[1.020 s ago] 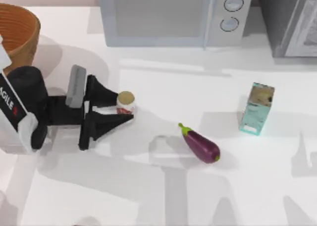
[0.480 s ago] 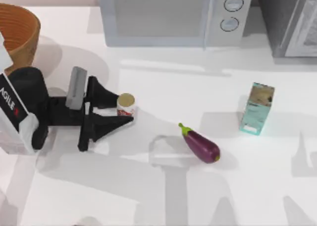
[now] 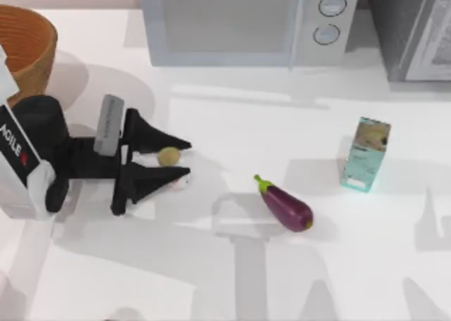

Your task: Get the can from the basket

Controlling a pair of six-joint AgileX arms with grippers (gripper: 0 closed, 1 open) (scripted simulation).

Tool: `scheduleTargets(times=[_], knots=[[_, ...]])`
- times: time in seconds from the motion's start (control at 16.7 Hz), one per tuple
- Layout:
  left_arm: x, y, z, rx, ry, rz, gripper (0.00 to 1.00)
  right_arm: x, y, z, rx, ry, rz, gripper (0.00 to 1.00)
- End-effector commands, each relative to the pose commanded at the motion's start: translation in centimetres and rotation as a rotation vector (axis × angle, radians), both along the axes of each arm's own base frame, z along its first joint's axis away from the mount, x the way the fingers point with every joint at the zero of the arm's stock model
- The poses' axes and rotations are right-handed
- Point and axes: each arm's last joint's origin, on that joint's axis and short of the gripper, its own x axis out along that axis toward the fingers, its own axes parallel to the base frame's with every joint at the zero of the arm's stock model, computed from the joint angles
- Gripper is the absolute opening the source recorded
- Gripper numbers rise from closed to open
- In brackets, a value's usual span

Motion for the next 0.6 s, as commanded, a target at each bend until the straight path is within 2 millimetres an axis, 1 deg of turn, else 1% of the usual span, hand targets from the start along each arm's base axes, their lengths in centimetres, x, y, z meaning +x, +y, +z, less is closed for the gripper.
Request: scheduleTargets(times=[0.24, 0.3, 0.6], knots=[[0.00, 0.00, 0.00, 0.000, 0.000, 0.000, 0.98, 0.00, 0.00, 0.00, 0.000, 0.000, 0.000, 1.00], [0.00, 0.00, 0.00, 0.000, 0.000, 0.000, 1.00, 0.00, 0.00, 0.00, 0.000, 0.000, 0.000, 1.00], [0.00, 0.00, 0.00, 0.000, 0.000, 0.000, 1.00, 0.00, 0.00, 0.00, 0.000, 0.000, 0.000, 1.00]])
